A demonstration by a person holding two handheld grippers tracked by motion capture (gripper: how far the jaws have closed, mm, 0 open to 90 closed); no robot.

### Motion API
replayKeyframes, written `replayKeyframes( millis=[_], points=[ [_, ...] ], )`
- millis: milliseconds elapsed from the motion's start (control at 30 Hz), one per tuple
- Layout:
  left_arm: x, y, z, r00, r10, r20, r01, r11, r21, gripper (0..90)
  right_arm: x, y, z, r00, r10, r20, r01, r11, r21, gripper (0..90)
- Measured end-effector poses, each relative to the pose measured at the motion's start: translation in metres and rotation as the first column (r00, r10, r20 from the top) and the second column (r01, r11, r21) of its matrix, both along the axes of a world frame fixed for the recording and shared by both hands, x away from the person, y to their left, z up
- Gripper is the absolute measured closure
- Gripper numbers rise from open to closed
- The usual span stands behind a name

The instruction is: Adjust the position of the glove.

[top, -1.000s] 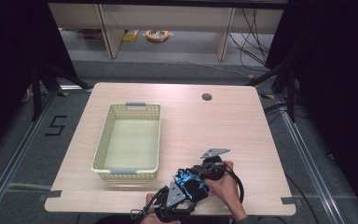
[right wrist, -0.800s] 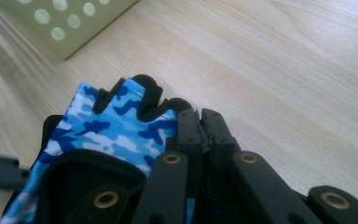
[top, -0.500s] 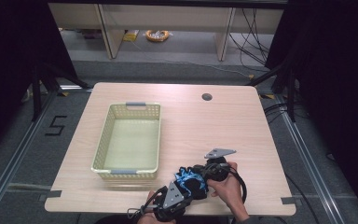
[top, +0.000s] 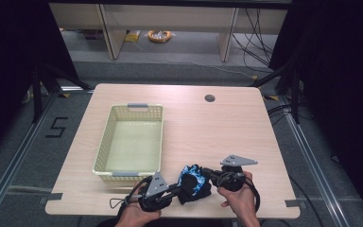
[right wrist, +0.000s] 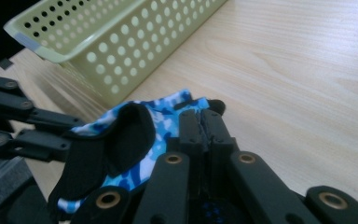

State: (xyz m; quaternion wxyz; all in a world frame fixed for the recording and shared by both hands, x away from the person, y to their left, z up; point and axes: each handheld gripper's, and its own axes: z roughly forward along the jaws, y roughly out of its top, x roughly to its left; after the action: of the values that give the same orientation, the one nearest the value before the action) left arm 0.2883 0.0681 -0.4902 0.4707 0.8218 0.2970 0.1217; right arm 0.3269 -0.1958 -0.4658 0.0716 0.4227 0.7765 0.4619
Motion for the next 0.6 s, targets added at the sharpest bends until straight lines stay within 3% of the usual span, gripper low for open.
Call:
replayKeyframes(
  millis=[100,133,200,233,267,300,333,400,433,467,533,567,600],
  points=[
    [0.009,0.003,-0.001,0.9992,0.024,-0.031,-0.024,0.9997,-0.002,80.3,-0.008,0.002,0.002,0.9996,-0.013,-0.027,0.014,1.0,0.027,88.5],
    [0.012,0.004,-0.001,0.9994,0.017,-0.03,-0.017,0.9999,0.001,80.6,-0.01,0.001,0.002,1.0,-0.001,0.0,0.001,1.0,0.022,88.5],
    [0.016,0.003,0.0,0.999,0.011,-0.043,-0.011,0.9999,0.003,80.5,-0.016,0.002,0.003,0.9999,-0.016,-0.001,0.016,1.0,0.026,88.5],
    [0.017,0.005,0.001,0.9991,0.002,-0.043,0.0,0.9992,0.039,80.6,-0.018,0.002,0.001,0.9999,-0.006,0.012,0.006,0.999,0.035,88.6],
    [0.017,0.001,-0.001,0.9994,0.013,-0.033,-0.013,0.9999,0.006,80.6,-0.022,0.003,0.003,0.9997,-0.019,-0.018,0.019,0.999,0.038,88.6],
    [0.019,0.0,0.001,0.9997,-0.003,-0.024,0.003,0.9999,0.016,80.6,-0.022,0.001,0.001,0.9999,-0.008,0.01,0.007,1.0,0.028,88.6],
    [0.02,-0.001,0.0,0.9997,-0.005,-0.023,0.005,0.9999,0.015,80.6,-0.028,0.002,0.002,0.9992,-0.036,-0.018,0.037,0.998,0.043,88.6],
    [0.023,-0.001,0.0,0.9991,-0.02,-0.037,0.022,0.999,0.038,80.6,-0.029,-0.001,-0.001,0.9997,-0.021,0.014,0.021,1.0,0.023,88.6],
    [0.023,-0.003,-0.002,0.9995,0.006,-0.031,-0.006,0.9999,0.015,80.6,-0.032,-0.001,-0.002,0.9995,-0.031,0.008,0.031,0.999,0.018,88.6],
    [0.026,-0.001,-0.001,0.9994,-0.022,-0.027,0.023,0.9986,0.048,80.7,-0.035,-0.002,-0.002,0.9998,-0.018,-0.002,0.018,0.999,0.039,88.6],
    [0.027,-0.004,-0.002,0.9997,-0.002,-0.025,0.003,0.9996,0.028,80.8,-0.039,0.0,-0.004,0.9997,-0.023,0.009,0.023,0.999,0.032,88.5],
    [0.029,-0.003,0.0,0.9992,-0.022,-0.034,0.024,0.998,0.059,80.7,-0.042,0.002,-0.004,0.9994,-0.03,-0.015,0.031,0.999,0.031,88.6],
    [0.03,-0.003,-0.001,0.9999,-0.006,-0.011,0.007,0.9974,0.072,80.7,-0.044,0.004,-0.004,0.9992,-0.028,-0.027,0.029,0.999,0.033,88.5]
  ],
)
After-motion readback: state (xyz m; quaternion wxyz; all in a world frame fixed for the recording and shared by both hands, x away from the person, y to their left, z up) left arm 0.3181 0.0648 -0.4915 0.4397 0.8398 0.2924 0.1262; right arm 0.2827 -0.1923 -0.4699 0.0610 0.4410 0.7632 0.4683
